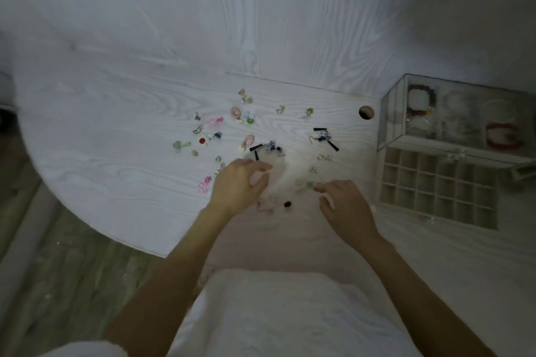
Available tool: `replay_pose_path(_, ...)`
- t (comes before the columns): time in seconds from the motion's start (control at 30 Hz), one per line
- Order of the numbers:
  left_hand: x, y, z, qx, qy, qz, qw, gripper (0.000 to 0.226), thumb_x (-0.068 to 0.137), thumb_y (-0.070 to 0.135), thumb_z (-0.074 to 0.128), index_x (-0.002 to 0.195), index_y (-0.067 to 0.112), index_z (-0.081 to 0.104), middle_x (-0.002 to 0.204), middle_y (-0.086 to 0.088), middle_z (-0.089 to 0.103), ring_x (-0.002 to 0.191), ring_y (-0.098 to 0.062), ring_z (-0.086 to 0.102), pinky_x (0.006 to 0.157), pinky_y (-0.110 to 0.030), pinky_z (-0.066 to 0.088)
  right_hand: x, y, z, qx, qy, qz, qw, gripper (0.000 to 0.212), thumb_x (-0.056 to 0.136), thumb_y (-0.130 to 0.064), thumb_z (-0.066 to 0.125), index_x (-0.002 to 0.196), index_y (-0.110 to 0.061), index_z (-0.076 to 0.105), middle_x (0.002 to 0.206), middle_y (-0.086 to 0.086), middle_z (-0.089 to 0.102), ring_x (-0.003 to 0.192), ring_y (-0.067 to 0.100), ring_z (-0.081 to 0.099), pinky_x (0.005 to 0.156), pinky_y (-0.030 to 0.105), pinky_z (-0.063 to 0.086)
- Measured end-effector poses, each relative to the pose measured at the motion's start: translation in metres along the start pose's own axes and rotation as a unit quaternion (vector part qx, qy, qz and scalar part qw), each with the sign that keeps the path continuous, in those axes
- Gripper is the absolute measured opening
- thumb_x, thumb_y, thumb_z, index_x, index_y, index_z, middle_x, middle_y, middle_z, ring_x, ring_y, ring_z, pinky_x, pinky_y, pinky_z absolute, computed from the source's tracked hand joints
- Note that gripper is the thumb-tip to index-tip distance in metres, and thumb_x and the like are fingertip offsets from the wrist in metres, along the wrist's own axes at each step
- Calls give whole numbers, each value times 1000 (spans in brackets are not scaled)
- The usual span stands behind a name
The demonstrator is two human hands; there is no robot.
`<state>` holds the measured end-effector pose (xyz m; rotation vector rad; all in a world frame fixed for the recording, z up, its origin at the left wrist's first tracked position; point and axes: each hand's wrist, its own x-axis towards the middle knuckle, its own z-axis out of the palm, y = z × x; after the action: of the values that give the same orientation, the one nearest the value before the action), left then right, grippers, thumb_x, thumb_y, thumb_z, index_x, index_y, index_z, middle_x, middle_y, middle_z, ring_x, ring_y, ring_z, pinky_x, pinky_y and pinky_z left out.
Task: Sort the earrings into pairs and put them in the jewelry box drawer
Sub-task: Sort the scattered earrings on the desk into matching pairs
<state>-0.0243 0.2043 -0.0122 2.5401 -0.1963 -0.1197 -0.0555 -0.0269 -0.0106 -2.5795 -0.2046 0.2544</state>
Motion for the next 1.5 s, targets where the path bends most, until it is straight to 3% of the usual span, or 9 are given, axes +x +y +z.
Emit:
replay_pose_path(0.17,43,-58,-29,-100,113,-153,977,29,85,15,61,113,14,63,109,-6,68,97,-21,62,85,-36,51,86,-40,22,-24,-39,-90,995,24,89,-14,51,110,-11,63,108,7,64,104,27,51,87,31,37)
replay_pose_path(0.3,92,-77,-33,-140,75,-183,970,47,81,9,65,127,12,53,119,-12,60,98,-22,61,91,-37,50,139,-77,42,-45,-69,-117,990,27,87,-16,55,114,-13,60,115,10,58,104,30,49,87,38,40)
replay_pose_path(0.47,129,-79,-29,52,-52,-104,992,48,84,15,60,131,11,49,134,-17,48,118,-35,45,99,-37,35,166,-101,61,-125,-99,-105,982,34,83,-25,55,115,-13,60,119,14,54,101,33,50,85,37,36)
replay_pose_path(0.6,140,-85,-28,184,-76,-10,980,28,88,14,50,114,12,62,121,-11,59,111,-32,46,91,-35,36,169,-103,71,-196,-89,-133,967,28,87,-29,50,108,-16,63,111,12,55,96,31,50,85,39,35)
replay_pose_path(0.77,144,-93,-31,203,-55,-4,978,22,90,19,52,102,10,67,102,-16,65,93,-34,56,77,-37,37,168,-107,83,-198,-52,-126,971,14,73,-14,66,86,-10,65,86,13,61,72,29,55,68,38,44)
replay_pose_path(0.87,137,-98,-28,224,-31,-10,974,20,87,19,54,98,9,68,95,-15,65,91,-33,56,83,-38,32,165,-108,89,-172,-37,-150,973,21,56,1,75,69,-9,62,66,9,58,55,24,52,53,28,44)
replay_pose_path(1.07,110,-107,-25,266,57,82,959,8,66,12,73,63,18,70,65,-3,62,72,-27,59,87,-41,24,149,-104,88,-81,-34,-205,975,22,57,15,63,71,-1,58,68,16,54,54,28,49,45,31,43)
replay_pose_path(1.27,59,-73,-19,-18,58,22,998,6,84,13,64,89,13,65,96,-6,63,88,-22,57,70,-25,38,92,-78,54,60,36,-121,990,13,78,0,59,87,-9,61,88,7,56,63,15,49,55,22,42)
replay_pose_path(1.5,-6,13,19,-284,-13,-34,958,4,85,10,63,86,14,61,93,1,69,81,-6,64,74,-17,52,-23,2,23,189,49,140,971,14,83,-4,62,85,-18,61,87,2,63,76,16,61,71,25,51)
